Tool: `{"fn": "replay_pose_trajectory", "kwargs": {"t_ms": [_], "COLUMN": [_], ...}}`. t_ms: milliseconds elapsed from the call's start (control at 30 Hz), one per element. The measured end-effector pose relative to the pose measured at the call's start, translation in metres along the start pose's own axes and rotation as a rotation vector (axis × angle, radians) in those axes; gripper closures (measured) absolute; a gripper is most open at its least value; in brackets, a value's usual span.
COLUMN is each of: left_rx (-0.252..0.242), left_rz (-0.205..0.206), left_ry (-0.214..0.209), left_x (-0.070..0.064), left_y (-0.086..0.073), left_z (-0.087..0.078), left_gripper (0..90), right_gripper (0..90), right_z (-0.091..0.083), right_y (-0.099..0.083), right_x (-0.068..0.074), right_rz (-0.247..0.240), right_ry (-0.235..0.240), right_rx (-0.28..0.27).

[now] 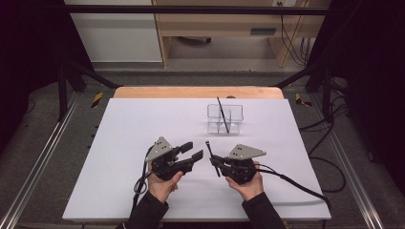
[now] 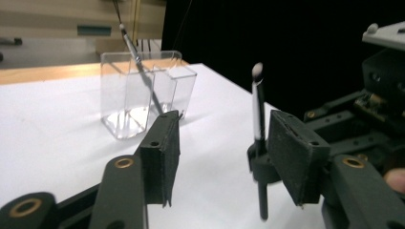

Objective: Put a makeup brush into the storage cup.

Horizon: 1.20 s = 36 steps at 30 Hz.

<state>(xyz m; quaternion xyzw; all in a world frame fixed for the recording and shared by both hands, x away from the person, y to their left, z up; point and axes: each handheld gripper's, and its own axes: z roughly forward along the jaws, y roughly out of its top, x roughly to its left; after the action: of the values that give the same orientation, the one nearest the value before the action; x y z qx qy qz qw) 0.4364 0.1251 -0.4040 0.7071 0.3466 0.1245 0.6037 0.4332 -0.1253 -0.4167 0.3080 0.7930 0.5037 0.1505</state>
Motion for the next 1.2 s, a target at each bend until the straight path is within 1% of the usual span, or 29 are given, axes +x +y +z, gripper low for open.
{"fn": "replay_pose_trajectory", "kwargs": {"t_ms": [67,200,300,333,467,600,667,767,967,1033,1200], "left_rx": [0.019,0.048,0.064,0.072,0.089,0.095,0.099,0.103,0.109,0.109,0.117], "left_rz": [0.006,0.027,0.019,0.024,0.039,0.029,0.034,0.034,0.044,0.039,0.049], "left_ry": [0.009,0.04,0.054,0.061,0.083,0.095,0.101,0.103,0.133,0.141,0.163], "left_x": [0.002,0.007,0.011,0.013,0.019,0.026,0.029,0.033,0.041,0.044,0.051], "left_y": [0.0,-0.001,-0.003,-0.003,-0.006,-0.009,-0.01,-0.011,-0.015,-0.017,-0.022], "left_z": [-0.003,-0.01,-0.015,-0.017,-0.025,-0.034,-0.038,-0.044,-0.058,-0.062,-0.071], "left_gripper": [41.3,34.8,27.9,26.4,18.8,14.1,11.9,10.2,8.2,7.8,6.6], "right_gripper": [84.5,84.5,84.5,84.5,84.5,84.5,84.4,84.5,84.4,84.4,84.4], "right_z": [-0.001,-0.003,-0.005,-0.006,-0.01,-0.011,-0.012,-0.013,-0.015,-0.017,-0.018], "right_y": [0.0,0.001,0.002,0.003,0.006,0.008,0.009,0.011,0.015,0.018,0.023], "right_x": [-0.001,-0.005,-0.007,-0.007,-0.01,-0.013,-0.014,-0.016,-0.022,-0.025,-0.032], "right_rz": [0.004,0.017,0.023,0.026,0.034,0.039,0.044,0.049,0.067,0.075,0.088], "right_ry": [-0.006,-0.013,-0.021,-0.023,-0.031,-0.041,-0.047,-0.049,-0.055,-0.059,-0.075], "right_rx": [-0.004,-0.013,-0.024,-0.027,-0.041,-0.051,-0.052,-0.056,-0.078,-0.088,-0.105]}}
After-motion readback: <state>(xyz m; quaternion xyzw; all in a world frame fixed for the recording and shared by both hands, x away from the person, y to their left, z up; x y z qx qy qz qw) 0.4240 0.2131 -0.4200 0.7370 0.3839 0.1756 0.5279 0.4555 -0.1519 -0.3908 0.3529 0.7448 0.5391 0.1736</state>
